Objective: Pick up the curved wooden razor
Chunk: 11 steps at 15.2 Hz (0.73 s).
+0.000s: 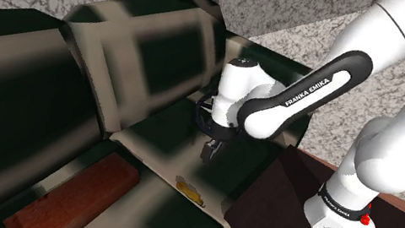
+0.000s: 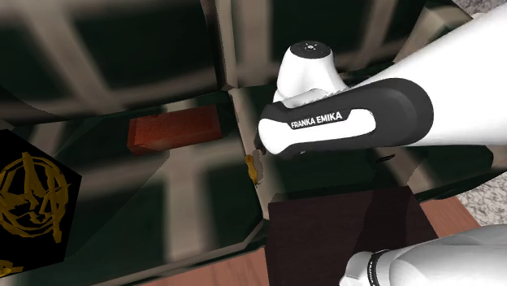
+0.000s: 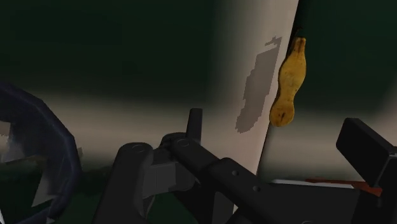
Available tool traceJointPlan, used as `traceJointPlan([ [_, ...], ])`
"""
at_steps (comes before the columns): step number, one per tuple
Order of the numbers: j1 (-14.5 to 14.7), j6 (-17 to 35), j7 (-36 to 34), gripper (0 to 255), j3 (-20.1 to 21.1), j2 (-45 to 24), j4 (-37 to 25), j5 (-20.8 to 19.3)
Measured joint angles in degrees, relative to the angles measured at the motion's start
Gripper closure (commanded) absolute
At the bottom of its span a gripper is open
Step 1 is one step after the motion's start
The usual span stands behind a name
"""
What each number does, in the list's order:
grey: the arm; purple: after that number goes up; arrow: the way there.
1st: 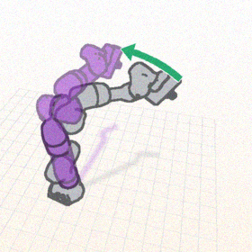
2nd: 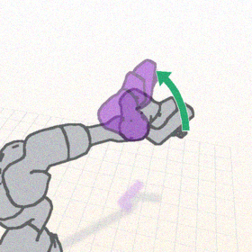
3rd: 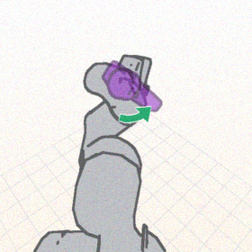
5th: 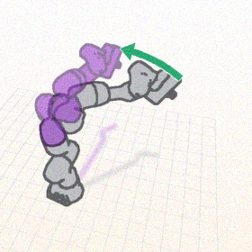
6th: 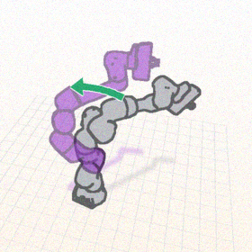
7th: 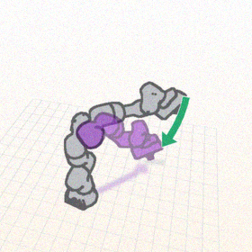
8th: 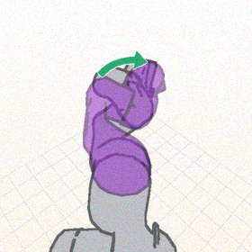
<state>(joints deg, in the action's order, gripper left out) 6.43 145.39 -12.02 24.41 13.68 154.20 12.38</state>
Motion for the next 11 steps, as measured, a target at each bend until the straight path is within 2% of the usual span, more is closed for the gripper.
traceJointPlan([
  [3,-0.53,5.82,-3.74,0,2.08,-6.83,-0.96,-2.45],
  [6,-0.91,12.31,-10.20,0,3.10,-15.73,-2.88,-8.95],
  [9,1.66,17.19,-18.46,0,1.08,-23.99,-5.71,-17.42],
  [11,4.36,18.89,-22.50,0,-1.19,-28.07,-7.94,-21.38],
])
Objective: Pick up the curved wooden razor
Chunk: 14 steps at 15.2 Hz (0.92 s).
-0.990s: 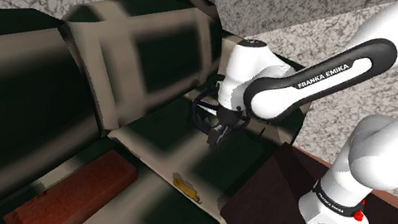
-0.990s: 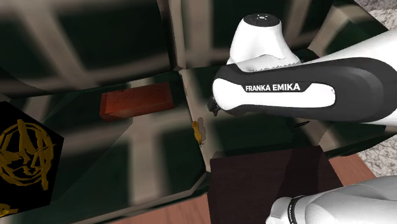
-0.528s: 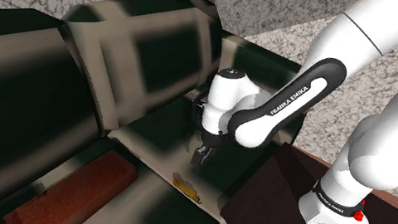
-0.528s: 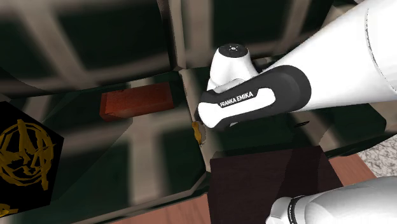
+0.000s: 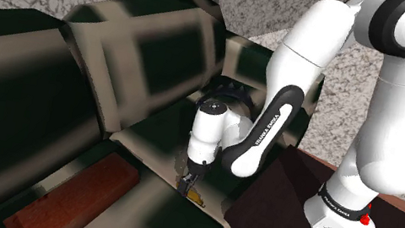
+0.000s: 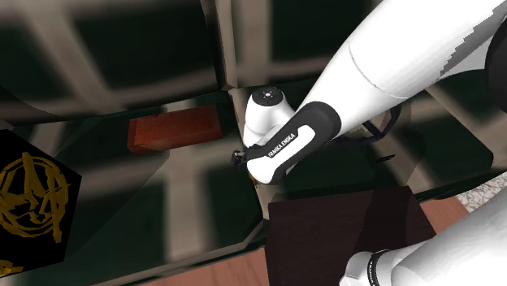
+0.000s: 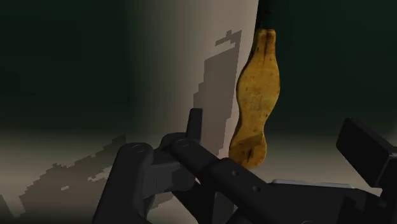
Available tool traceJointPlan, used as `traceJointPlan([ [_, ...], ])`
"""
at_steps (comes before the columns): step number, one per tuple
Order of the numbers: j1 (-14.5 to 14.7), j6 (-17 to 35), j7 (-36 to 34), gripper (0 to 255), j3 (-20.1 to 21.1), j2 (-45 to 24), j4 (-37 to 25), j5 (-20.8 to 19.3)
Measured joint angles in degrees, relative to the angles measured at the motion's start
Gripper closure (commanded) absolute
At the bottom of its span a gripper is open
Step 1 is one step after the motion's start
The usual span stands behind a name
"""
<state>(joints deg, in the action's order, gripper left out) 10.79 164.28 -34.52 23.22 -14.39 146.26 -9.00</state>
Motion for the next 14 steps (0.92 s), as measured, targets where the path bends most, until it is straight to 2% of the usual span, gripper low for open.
traceJointPlan([
  [7,5.07,5.40,-4.54,0,-6.19,-6.80,-1.44,-5.96],
  [8,5.43,5.70,-4.77,255,-6.60,-7.22,-1.59,-6.25],
  [14,5.86,6.08,-5.05,255,-7.12,-7.71,-1.81,-6.59],
])
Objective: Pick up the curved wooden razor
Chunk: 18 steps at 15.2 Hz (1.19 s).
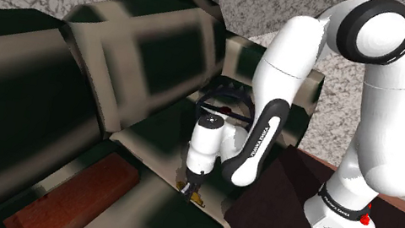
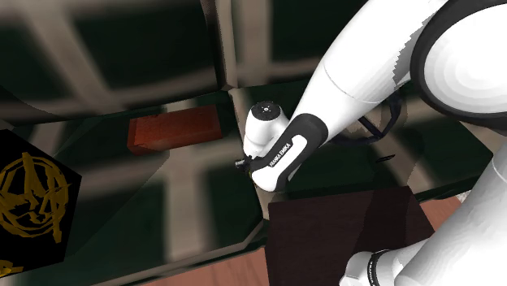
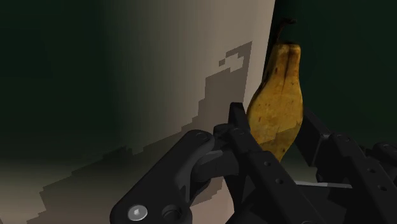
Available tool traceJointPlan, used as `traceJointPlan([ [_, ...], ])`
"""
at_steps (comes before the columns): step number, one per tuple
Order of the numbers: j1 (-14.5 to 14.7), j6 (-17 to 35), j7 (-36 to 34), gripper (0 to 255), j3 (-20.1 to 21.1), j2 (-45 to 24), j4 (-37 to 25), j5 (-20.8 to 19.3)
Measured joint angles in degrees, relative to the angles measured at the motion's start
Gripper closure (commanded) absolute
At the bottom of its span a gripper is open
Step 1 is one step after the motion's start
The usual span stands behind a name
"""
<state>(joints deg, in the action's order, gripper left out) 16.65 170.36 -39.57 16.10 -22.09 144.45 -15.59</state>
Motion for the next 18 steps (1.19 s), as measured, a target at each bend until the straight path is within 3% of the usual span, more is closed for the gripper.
traceJointPlan([
  [4,-0.06,-0.06,0.04,255,0.07,0.03,0.00,0.04],
  [8,-2.20,-2.36,1.45,255,2.67,2.35,0.55,1.86],
  [18,-8.53,-9.60,8.04,255,10.81,11.84,2.11,11.09],
])
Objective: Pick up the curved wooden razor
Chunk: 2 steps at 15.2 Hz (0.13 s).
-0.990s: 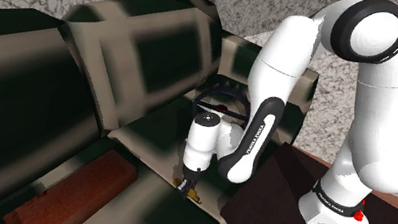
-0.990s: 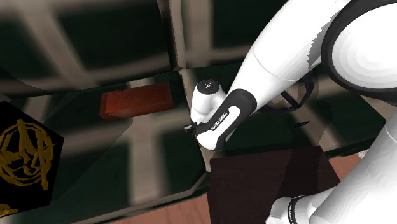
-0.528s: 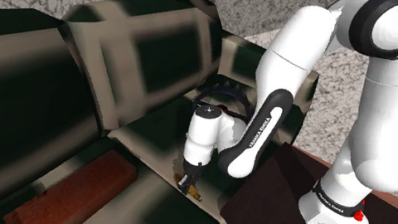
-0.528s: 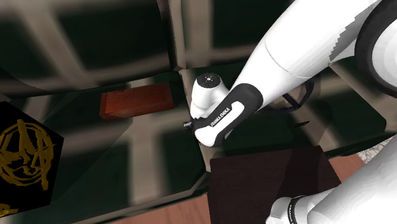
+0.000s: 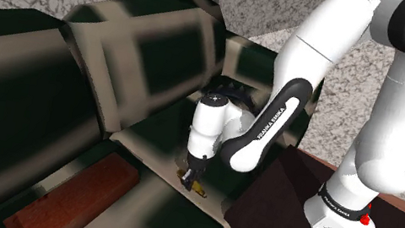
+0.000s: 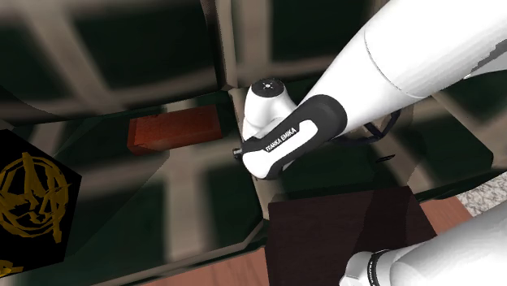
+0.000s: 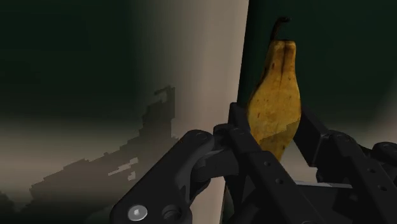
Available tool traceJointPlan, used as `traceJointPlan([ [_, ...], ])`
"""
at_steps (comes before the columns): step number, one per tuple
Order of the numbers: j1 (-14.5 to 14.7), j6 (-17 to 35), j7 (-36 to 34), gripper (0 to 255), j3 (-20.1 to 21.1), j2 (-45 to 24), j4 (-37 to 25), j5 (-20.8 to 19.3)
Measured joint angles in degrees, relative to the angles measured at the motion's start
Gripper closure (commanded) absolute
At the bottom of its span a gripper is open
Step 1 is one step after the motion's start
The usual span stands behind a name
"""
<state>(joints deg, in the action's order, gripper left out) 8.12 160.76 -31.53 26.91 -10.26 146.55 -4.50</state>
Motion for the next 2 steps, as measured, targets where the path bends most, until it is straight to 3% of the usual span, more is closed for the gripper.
traceJointPlan([
  [2,-0.54,-1.25,1.07,255,0.97,1.54,0.14,1.71],
])
